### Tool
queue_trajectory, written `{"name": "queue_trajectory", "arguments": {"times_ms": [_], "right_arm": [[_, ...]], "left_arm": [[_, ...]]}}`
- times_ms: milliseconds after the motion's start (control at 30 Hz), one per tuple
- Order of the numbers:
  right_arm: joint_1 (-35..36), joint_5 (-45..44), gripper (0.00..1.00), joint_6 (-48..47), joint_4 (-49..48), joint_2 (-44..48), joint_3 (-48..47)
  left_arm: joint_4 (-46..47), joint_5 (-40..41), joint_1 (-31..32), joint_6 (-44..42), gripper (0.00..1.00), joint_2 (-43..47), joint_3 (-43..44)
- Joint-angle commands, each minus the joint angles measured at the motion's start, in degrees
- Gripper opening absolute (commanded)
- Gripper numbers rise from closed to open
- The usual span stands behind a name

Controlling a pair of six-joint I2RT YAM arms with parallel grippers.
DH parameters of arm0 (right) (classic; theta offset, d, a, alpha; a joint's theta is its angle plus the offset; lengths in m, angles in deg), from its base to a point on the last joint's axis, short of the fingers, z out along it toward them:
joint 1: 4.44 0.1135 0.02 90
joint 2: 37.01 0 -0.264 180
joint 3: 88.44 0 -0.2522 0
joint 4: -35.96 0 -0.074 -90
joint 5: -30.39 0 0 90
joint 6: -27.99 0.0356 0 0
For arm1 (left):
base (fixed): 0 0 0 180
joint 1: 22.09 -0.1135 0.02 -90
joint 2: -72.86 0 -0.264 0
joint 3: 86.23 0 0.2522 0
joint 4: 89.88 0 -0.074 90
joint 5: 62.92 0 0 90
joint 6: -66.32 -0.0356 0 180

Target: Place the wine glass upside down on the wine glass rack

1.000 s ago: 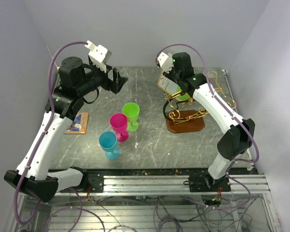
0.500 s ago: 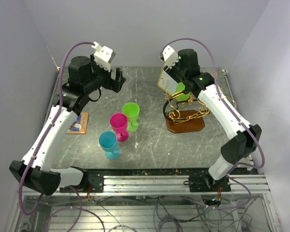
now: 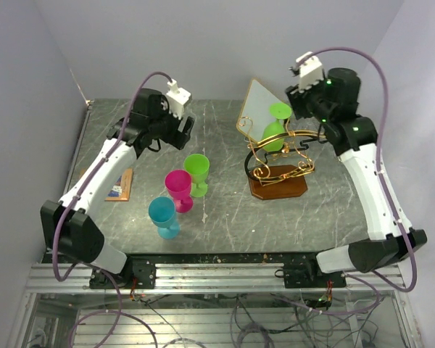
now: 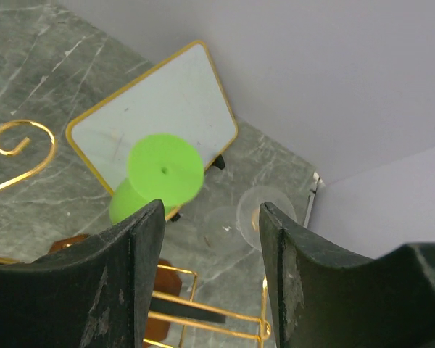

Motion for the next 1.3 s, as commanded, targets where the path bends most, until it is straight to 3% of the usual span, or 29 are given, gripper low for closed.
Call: {"name": "queue_trajectory", "arguments": {"times_ms": [0,433,1100,1267], "right_arm": [[-7.0,12.9,0.55,4.2,1.8,5.0,1.9],[-17.1,26.1,0.55,8.4,-1.6,11.4,8.9],[-19.5,27.6,0.55,8.1,-2.1,12.2,9.3],[-19.8,27.7,0.55,7.8,-2.2,12.8,10.0]], "left_arm": [[-8.6,-6.9,0.4,-4.3,0.89,-4.0,3.1],[-14.4,-10.2,2.0,-6.5,0.67,-12.3,5.5],[-16.9,-11.7,4.3,-8.1,0.07,-15.6,12.7],[-17.2,-11.6,4.3,-8.6,0.07,-15.6,14.0]]}}
